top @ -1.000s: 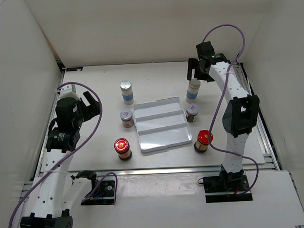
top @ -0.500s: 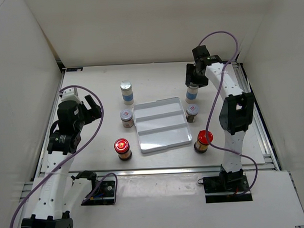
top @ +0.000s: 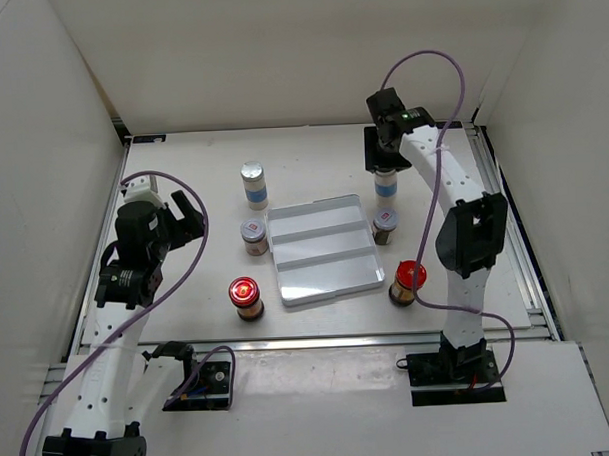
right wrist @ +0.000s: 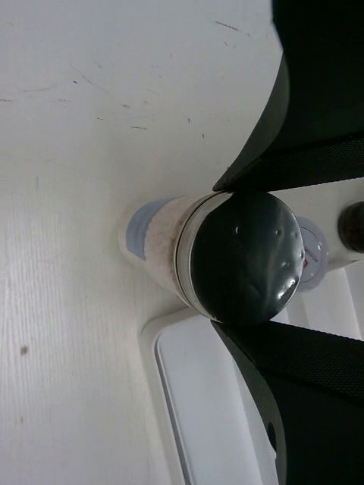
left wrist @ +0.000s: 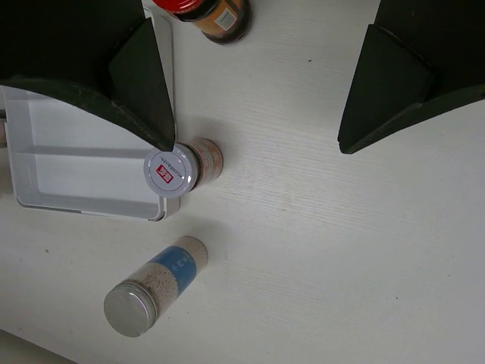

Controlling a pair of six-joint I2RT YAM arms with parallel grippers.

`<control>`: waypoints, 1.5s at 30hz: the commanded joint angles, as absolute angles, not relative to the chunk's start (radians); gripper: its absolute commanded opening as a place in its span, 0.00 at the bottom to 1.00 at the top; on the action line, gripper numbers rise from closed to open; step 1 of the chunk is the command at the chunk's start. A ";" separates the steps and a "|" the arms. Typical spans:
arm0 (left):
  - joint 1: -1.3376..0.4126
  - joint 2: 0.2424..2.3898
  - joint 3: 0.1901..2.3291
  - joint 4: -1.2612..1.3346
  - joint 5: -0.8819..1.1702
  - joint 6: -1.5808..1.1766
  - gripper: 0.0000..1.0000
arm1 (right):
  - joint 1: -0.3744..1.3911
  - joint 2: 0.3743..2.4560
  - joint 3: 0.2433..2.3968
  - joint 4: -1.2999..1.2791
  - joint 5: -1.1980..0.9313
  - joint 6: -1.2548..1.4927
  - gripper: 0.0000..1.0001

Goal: Organize the condiment bottles

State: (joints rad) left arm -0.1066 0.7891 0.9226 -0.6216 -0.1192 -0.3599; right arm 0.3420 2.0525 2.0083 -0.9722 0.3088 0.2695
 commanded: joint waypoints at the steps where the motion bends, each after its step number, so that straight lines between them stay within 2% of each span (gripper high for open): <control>1: -0.104 0.793 0.914 -0.620 -0.098 -0.377 0.99 | 0.393 1.882 2.111 -0.959 0.382 0.235 0.00; 7: -0.104 0.802 0.914 -0.608 -0.110 -0.365 0.99 | 0.428 1.838 2.068 -0.968 0.226 0.256 0.00; 11: -0.104 0.784 0.896 -0.560 -0.146 -0.442 0.99 | 0.443 1.829 2.011 -0.954 0.037 0.293 0.00; 16: -0.104 0.810 0.896 -0.538 -0.057 -0.446 0.99 | 0.501 1.810 1.881 -0.881 -0.017 0.316 0.00; 20: -0.113 0.868 0.908 -0.548 0.055 -0.491 0.99 | 0.502 1.851 1.870 -0.871 -0.052 0.307 0.00; 25: -0.114 0.991 0.969 -0.574 0.161 -0.457 0.99 | 0.511 1.891 1.870 -0.862 -0.032 0.307 0.00; 39: -0.123 0.982 0.979 -0.574 0.089 -0.436 0.99 | 0.511 1.902 1.922 -0.862 0.092 0.287 0.00; 45: -0.123 1.034 1.014 -0.574 0.089 -0.436 0.99 | 0.492 1.966 1.911 -0.862 0.103 0.287 0.00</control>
State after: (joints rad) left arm -0.1200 1.0176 0.9554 -0.5785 0.0998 -0.4454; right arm 0.5003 1.9335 1.8721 -0.8837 0.0776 0.2951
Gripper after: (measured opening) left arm 0.994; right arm 0.655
